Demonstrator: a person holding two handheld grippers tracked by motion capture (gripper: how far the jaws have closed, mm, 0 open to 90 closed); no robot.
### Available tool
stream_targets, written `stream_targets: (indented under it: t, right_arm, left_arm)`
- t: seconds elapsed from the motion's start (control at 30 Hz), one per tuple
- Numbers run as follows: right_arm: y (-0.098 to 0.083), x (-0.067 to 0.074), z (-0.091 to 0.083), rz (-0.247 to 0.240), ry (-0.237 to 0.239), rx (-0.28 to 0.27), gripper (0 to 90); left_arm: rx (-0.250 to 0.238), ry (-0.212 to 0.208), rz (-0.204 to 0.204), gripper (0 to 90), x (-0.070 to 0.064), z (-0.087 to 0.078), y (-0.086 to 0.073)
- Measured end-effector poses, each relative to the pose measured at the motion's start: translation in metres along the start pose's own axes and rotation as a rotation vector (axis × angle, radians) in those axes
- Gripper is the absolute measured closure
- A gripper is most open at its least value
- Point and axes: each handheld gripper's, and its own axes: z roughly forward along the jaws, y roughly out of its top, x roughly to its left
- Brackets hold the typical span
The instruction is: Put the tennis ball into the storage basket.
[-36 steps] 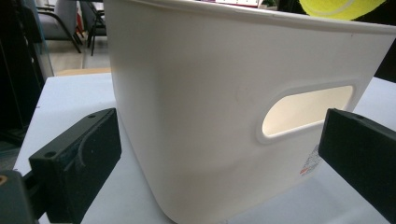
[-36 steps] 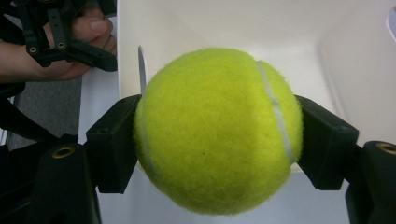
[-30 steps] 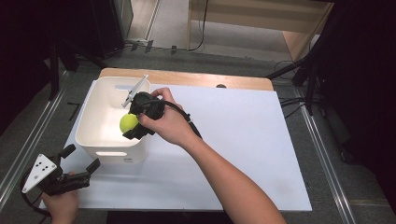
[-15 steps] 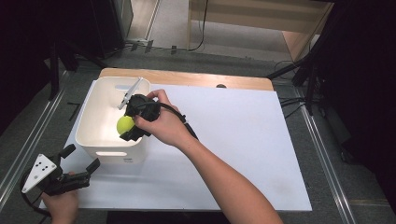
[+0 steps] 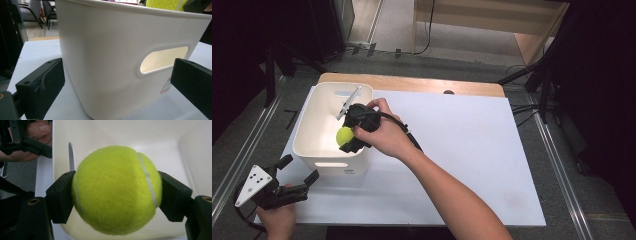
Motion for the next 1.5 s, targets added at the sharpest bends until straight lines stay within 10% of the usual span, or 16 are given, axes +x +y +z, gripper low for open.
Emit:
stream_targets:
  t: [0.7, 1.5]
  right_arm:
    - [-0.006, 0.002, 0.010, 0.008, -0.005, 0.078, 20.3]
    - [-0.011, 0.000, -0.011, 0.052, -0.049, -0.003, 7.5]
  left_arm:
    - [0.001, -0.002, -0.001, 0.0, 0.000, 0.000, 0.000]
    - [0.000, -0.001, -0.003, 0.0, 0.000, 0.001, 0.000]
